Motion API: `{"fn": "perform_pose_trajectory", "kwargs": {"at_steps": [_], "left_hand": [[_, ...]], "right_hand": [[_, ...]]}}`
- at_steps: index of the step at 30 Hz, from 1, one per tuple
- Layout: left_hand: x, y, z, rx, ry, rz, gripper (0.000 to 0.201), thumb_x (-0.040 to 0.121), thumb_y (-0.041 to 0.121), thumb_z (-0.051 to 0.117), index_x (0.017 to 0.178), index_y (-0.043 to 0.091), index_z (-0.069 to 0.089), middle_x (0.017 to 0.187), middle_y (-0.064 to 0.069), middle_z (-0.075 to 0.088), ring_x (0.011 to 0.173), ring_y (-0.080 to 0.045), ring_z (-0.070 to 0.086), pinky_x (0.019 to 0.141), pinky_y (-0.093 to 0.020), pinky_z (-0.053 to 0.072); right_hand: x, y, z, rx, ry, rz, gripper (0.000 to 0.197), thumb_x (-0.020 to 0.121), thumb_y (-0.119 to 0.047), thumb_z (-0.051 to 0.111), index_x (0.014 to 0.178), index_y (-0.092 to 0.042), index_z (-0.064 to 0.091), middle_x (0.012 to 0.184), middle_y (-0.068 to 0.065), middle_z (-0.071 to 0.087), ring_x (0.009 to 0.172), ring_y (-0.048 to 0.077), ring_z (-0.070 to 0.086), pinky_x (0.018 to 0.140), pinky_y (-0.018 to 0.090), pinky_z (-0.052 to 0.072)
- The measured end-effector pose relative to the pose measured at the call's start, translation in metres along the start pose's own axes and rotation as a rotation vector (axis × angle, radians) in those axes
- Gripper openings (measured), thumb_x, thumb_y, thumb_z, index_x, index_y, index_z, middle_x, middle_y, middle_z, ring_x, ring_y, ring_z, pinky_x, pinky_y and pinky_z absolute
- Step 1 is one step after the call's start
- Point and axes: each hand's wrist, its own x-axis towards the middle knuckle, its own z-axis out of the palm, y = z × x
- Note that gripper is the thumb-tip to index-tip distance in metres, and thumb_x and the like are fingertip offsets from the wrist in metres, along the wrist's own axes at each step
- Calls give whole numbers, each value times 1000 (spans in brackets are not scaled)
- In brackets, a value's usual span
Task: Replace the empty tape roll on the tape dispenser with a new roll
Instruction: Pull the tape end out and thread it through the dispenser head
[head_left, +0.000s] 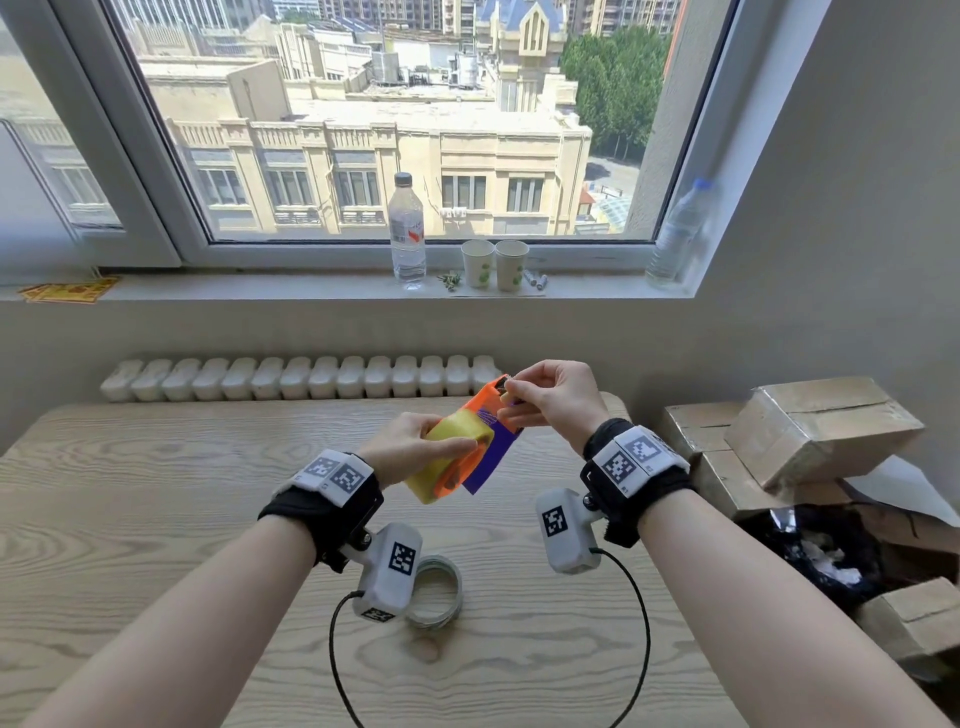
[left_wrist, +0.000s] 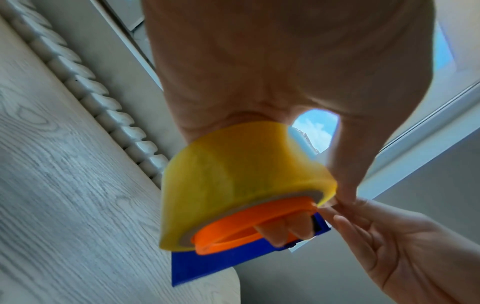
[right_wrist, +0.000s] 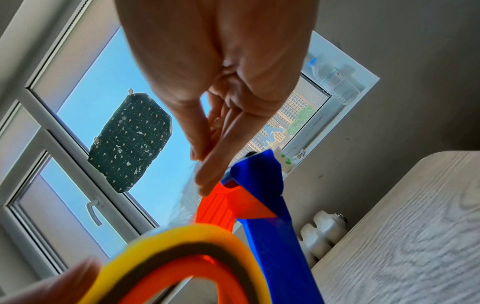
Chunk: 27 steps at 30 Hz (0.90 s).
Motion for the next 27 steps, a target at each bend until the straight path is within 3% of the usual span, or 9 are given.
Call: {"fn": "perform_pose_trajectory", "kwargs": {"at_steps": [2,6,8,12,15,17,20,24,27], "left_hand": [[-1,-4,0,91,67,-13,38,81,47,61,99,15,69,88,-5,72,74,-16,67,64,-23,52],[-2,-9,1,68,106,-31,42,76,51,63,93,14,72,78,-6,73,63,-17,66,50,-19,50],[-2,-8,1,35,90,-17,44,69,55,67,91,17,72,75,-1,72,62,-14,67,51,-19,51],[-1,-8,-5,-26,45,-13,55,54,55,73,96,19,69,89,-4,72,78,-18,68,67,-24,49],[-3,-7,-6,-29,14,-8,43,73,44,70,105,16,65,96,-9,72,83,-21,68,66,-23,53],[-5,-6,-6,-43,12,10,34,82,38,64,106,14,65,97,-12,72,77,-18,68,60,-18,53],[-5,-4,-5,-47,28,42,33,84,33,62,102,6,66,88,-17,70,56,-6,65,51,-14,51],[-5,-2,-6,-95,50,32,21,82,35,63,85,15,69,80,-14,69,56,-14,63,49,-18,50],[-5,0,-5,-127,60,29,15,82,32,64,79,18,70,72,-8,68,49,-10,61,47,-17,49]], "right_hand": [[1,-4,-5,-30,-5,-8,16,83,0,64,93,12,61,71,17,67,49,14,68,53,25,59],[5,-8,-14,-131,-28,-9,17,82,-3,66,91,11,63,74,18,69,60,21,69,60,29,60],[7,-7,-17,-170,-14,-4,12,84,-6,65,88,5,65,76,15,71,65,21,69,60,29,60],[7,-5,-20,-215,30,-8,10,85,-9,64,88,1,66,76,10,71,64,16,68,52,24,56],[9,-5,-20,-239,42,-8,14,83,-11,67,88,2,67,76,10,71,66,15,67,51,25,56],[10,-5,-21,-255,52,-12,16,79,-12,71,87,2,68,77,11,72,66,15,67,51,25,56],[11,-4,-23,-262,71,-11,16,78,-11,71,85,3,68,77,13,72,66,15,67,53,27,57],[12,-3,-21,-278,79,-28,13,82,-11,67,85,1,68,77,12,71,65,15,66,51,26,56],[12,-3,-21,-317,86,-60,11,83,-12,67,85,-1,68,79,12,73,65,14,65,48,23,52]]}}
